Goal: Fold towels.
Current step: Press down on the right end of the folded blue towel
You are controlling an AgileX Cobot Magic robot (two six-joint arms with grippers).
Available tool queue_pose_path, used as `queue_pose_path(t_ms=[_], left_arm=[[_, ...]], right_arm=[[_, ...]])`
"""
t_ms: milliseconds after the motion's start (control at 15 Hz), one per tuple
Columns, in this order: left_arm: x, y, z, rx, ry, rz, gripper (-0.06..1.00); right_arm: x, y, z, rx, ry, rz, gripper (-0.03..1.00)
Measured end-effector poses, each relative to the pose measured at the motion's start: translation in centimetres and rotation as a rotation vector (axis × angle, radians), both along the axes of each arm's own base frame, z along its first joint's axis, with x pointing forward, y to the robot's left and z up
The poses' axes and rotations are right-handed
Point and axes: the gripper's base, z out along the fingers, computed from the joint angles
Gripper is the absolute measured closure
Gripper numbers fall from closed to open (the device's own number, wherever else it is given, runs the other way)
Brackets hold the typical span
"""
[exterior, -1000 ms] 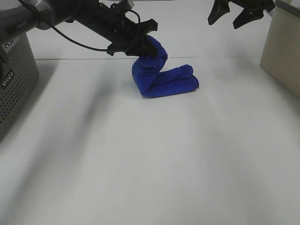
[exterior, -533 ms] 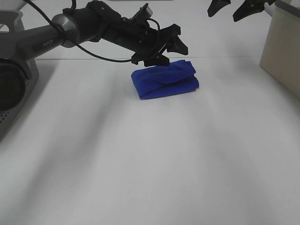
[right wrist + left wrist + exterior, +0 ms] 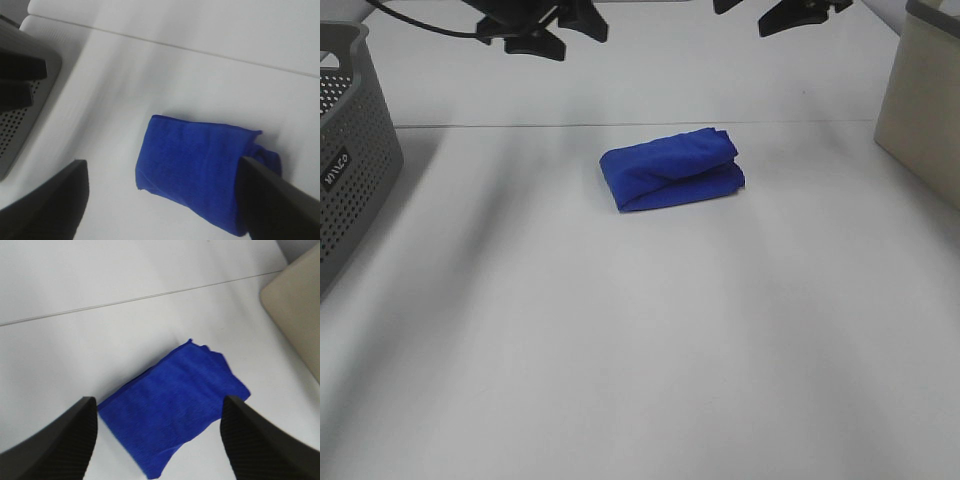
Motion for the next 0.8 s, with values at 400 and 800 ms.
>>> queue_pose_path(t_ms=[400,800], left_arm=[[-0.9,2.3,-0.7,0.161,0.12,-0.03,0.3],[-1.2,2.4,-0.8,0.182,0.146,-0.047,0.3]], right_arm=[[0.7,5.6,-9.5,-0.033,0.139,0.141,0.23],[1.6,3.2,-14.6,-0.094,0.222,0.103,0.23]])
